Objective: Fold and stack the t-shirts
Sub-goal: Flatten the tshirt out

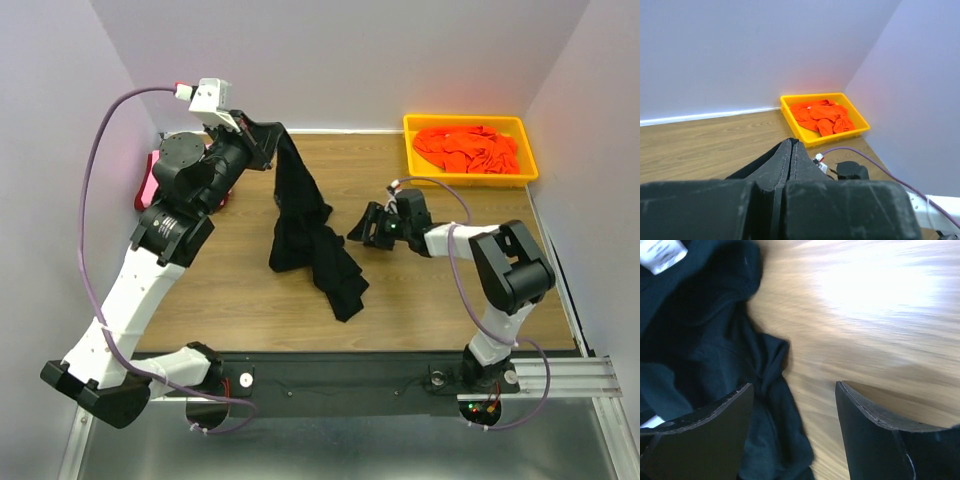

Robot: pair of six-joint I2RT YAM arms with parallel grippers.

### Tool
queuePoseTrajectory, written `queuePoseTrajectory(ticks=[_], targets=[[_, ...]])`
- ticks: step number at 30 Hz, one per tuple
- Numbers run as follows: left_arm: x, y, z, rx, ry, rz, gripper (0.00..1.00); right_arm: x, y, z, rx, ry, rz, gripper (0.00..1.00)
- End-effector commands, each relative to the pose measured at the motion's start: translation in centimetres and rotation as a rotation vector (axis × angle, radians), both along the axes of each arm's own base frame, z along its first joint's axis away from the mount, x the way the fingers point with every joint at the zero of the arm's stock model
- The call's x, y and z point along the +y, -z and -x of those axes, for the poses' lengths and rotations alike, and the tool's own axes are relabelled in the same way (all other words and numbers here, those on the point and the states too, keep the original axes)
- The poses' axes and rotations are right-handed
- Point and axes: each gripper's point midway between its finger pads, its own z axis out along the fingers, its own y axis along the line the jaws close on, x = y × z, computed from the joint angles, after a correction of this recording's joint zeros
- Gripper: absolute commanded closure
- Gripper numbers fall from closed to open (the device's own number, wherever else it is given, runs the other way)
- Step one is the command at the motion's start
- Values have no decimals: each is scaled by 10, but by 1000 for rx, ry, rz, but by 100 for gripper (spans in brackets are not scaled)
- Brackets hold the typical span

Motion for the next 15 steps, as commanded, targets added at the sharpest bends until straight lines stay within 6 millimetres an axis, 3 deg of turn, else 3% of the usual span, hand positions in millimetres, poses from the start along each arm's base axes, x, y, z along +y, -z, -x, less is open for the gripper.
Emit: queuePoseTrajectory(ticks=[1, 5, 9, 10, 15], targets=[[24, -36, 10, -85, -78, 25, 100, 43, -16, 9, -44, -141, -75, 28], [38, -28, 13, -64, -135, -1, 100, 47, -20, 32, -47, -218, -41, 28], [50, -2, 17, -20, -177, -29, 100, 37, -44, 51, -93, -264, 20, 28], [54, -2, 23, -21, -182, -24, 100, 37, -59, 55, -128, -280, 22, 28], [66, 15, 31, 17, -220, -23, 100, 51, -70, 89, -135, -377, 87, 27]])
